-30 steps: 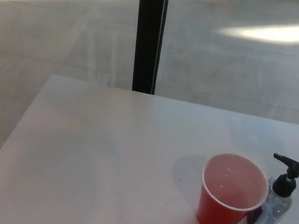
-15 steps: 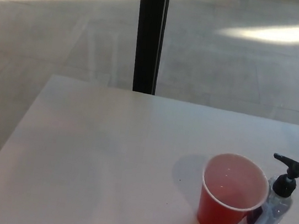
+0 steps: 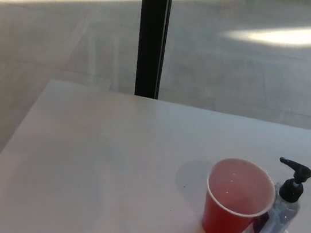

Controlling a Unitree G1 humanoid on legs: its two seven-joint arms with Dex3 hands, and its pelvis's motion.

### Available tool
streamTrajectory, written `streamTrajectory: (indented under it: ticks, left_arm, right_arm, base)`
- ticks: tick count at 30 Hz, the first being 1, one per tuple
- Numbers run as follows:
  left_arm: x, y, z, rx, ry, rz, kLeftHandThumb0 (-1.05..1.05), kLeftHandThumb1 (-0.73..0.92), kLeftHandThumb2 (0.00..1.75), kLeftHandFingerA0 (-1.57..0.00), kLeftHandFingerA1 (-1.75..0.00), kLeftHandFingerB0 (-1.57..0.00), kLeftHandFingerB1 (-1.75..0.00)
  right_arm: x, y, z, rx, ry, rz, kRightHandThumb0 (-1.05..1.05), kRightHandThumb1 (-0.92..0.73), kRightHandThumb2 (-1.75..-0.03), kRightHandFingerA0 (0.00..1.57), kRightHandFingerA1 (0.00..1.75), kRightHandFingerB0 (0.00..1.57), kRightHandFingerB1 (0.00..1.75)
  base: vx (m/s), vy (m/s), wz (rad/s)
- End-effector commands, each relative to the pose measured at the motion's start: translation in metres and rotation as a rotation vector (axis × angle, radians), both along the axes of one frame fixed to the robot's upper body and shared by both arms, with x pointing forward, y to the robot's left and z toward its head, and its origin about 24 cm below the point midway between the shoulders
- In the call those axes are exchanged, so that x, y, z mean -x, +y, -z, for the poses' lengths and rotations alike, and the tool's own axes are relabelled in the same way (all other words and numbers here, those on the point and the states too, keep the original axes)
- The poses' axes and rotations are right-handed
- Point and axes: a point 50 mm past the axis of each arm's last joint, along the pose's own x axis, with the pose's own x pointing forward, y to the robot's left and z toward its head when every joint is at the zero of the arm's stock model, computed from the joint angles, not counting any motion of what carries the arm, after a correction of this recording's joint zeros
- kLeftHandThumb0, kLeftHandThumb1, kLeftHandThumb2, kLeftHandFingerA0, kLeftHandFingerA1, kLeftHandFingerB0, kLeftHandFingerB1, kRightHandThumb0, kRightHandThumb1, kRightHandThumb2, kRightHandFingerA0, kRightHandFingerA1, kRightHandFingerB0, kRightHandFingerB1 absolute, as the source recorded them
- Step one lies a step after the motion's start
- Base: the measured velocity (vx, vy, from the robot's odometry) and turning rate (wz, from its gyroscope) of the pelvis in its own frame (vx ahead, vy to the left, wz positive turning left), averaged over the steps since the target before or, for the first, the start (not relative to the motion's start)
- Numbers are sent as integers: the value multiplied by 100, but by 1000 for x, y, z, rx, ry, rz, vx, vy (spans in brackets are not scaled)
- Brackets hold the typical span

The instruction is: The robot uses its right hand fist to press the hand soap kept in the middle of the table to get liquid hand soap out

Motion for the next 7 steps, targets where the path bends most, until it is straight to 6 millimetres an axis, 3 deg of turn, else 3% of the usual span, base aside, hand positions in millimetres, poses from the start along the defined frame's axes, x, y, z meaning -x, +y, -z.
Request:
streamTrajectory:
  ticks: [1,2,3,4,5,7]
  left_arm:
    - [11,14,-8,-30,3,-49,-32,51,109,-70,-85,-59,-80]
    - [12,13,-8,-30,6,-50,-32,51,109,-70,-85,-59,-80]
    - [12,13,-7,-30,9,-48,-32,51,109,-70,-85,-59,-80]
    - [14,13,-7,-29,13,-45,-31,52,109,-68,-83,-52,-75]
    - [16,13,-6,-30,18,-44,-32,52,109,-69,-84,-52,-75]
    - [18,13,-6,-39,34,-27,-33,52,108,-70,-84,-52,-75]
  right_arm:
    - [47,12,89,-179,309,290,-47,-55,-125,100,111,107,118]
    - [48,15,94,-176,330,272,-47,-44,-134,92,125,94,138]
    - [49,17,99,-171,352,256,-47,-44,-134,92,125,94,138]
    - [50,19,105,-186,363,260,-44,-44,-124,91,128,77,119]
    - [51,25,117,-213,386,250,-44,-44,-122,86,130,78,127]
    - [51,29,123,-220,391,234,-44,-43,-124,85,134,78,132]
  base:
    - [0,0,0]
    - [0,0,0]
    - [0,0,0]
    - [0,0,0]
    - [0,0,0]
    - [0,0,0]
